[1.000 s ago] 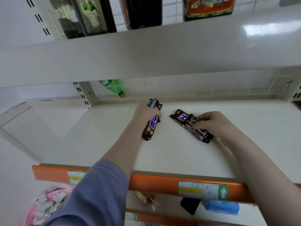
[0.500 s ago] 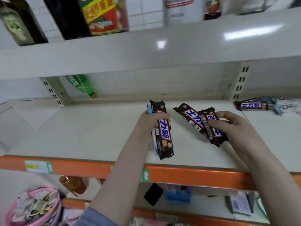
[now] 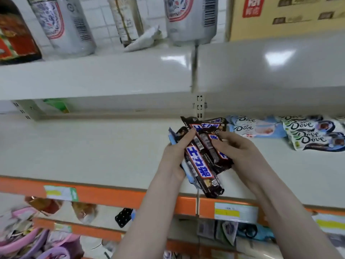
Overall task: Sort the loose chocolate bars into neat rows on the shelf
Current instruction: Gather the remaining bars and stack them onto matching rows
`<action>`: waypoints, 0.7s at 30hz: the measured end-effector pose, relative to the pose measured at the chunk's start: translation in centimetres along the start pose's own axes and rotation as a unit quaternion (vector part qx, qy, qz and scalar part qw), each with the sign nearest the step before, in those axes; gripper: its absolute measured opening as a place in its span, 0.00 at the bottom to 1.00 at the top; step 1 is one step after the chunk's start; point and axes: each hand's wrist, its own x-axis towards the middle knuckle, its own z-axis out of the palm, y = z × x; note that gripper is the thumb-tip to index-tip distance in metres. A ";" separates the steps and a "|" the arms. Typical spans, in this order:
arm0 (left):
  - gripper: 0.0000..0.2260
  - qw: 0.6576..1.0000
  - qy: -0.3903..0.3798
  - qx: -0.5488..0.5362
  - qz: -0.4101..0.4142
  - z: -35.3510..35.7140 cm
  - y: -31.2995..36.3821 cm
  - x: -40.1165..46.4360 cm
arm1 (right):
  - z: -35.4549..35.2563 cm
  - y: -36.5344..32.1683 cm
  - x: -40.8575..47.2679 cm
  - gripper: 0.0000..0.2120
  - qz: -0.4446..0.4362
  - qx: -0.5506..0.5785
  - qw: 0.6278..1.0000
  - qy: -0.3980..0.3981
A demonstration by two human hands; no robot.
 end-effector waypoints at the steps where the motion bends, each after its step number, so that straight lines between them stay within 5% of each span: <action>1: 0.18 1.000 0.003 0.000 -0.004 0.2 -0.2 0.1 | -0.3 0.0 0.2 0.05 0.003 0.001 1.000 0.004; 13: 0.11 0.998 0.026 0.045 0.018 0.2 -0.7 1.6 | -2.8 0.6 2.2 0.09 0.030 -0.039 0.998 0.033; 21: 0.10 0.999 0.031 0.022 0.023 -2.9 0.9 2.5 | -4.9 0.1 4.3 0.18 0.013 -0.249 0.968 0.018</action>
